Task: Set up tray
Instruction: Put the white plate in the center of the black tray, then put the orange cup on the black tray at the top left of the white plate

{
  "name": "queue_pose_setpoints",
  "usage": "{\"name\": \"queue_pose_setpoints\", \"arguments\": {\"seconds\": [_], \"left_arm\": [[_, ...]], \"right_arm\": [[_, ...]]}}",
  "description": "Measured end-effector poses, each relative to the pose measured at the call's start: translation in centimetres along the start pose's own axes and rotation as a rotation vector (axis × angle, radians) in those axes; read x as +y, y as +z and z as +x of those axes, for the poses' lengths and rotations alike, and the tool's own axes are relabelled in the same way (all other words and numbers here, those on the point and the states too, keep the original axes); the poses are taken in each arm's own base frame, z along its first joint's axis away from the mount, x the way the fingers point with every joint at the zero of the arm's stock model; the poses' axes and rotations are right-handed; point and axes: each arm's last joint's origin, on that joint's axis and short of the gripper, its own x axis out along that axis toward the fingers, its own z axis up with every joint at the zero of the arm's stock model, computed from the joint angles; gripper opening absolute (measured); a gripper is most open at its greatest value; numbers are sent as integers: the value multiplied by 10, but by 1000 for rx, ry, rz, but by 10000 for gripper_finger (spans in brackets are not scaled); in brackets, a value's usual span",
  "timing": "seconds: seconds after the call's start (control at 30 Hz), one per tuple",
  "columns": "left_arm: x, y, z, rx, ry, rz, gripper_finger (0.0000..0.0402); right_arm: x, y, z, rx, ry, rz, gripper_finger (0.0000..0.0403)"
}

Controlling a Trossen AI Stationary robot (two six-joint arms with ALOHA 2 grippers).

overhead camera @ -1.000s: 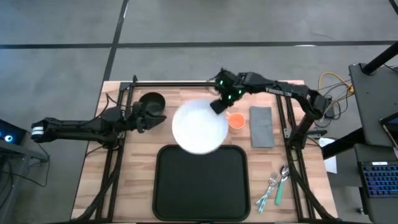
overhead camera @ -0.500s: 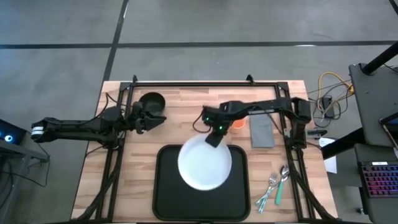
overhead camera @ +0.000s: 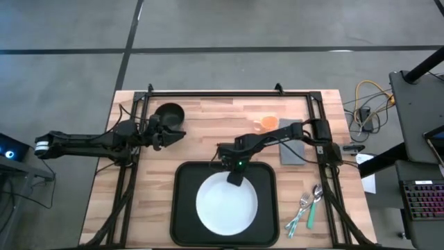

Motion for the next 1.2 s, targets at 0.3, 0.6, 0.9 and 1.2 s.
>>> {"name": "queue_pose_setpoints", "arguments": {"seconds": [0.3, 0.6, 0.9, 1.2], "left_arm": [[0, 0, 0, 3, -2, 0, 171], [2, -2, 0, 22, 23, -1, 171], [8, -4, 1, 59, 162, -21, 171], [-8, 16, 11, 225, 698, 100, 171]], "right_arm": [[18, -3, -26, -191, -125, -38, 11], [19, -6, -35, -209, -161, -62, 108], [23, -13, -73, -446, -455, -78, 207], [-11, -25, -140, -499, -546, 77, 226]]}}
